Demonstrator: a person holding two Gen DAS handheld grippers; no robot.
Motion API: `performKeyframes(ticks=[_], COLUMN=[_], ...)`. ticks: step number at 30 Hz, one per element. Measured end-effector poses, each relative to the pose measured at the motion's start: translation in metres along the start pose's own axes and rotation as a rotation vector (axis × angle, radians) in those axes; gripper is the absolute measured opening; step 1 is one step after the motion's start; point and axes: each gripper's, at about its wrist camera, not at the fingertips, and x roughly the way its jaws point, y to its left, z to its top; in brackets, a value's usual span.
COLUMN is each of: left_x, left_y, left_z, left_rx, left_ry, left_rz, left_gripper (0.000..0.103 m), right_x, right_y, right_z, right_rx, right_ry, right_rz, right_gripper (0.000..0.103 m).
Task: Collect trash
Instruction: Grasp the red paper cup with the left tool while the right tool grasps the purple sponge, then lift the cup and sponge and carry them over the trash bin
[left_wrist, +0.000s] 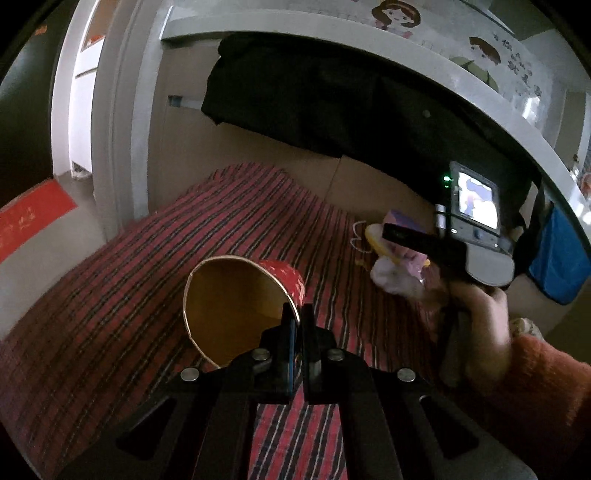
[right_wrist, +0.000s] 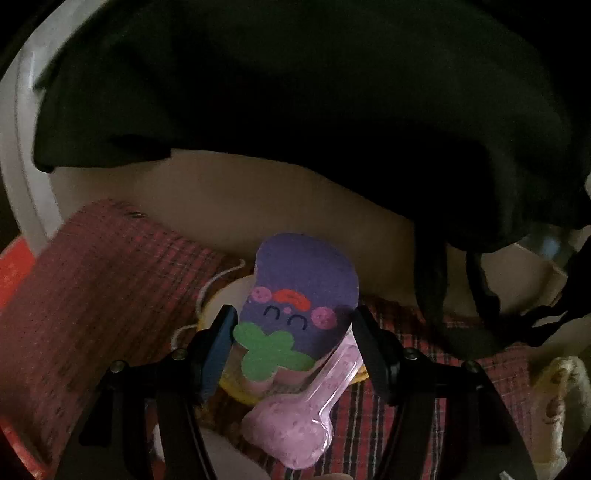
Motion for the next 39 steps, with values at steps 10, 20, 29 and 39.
performKeyframes(ticks=[10, 20, 29, 39], left_x=[0.001, -0.014, -0.037, -0.059], left_y=[0.001, -0.015, -0.046, -0.098], left_z=[-0.005, -0.005, -0.007, -0.012], left_rx=[-0.033, -0.011, 0.026, 0.086], left_ry=[0.012, -0.010, -0.037, -0.061], left_rz=[-0.023, 0.009, -0.013, -0.036], left_gripper=[0.003, 0.003, 0.002, 0.002], right_x=[0.008, -0.060, -0.142, -0.182], right_y=[-0.016, -0.050, -0.089, -0.138], right_z=[-0.003, -0.010, -0.036, -0.064], right_rx=[0.050, 0.025, -0.046, -0.033], right_ry=[0.083, 0.113, 0.020, -0.056], right_rz=[0.114, 0.353, 0.442, 0.480], right_gripper=[0.054, 0.053, 0.053, 0.053])
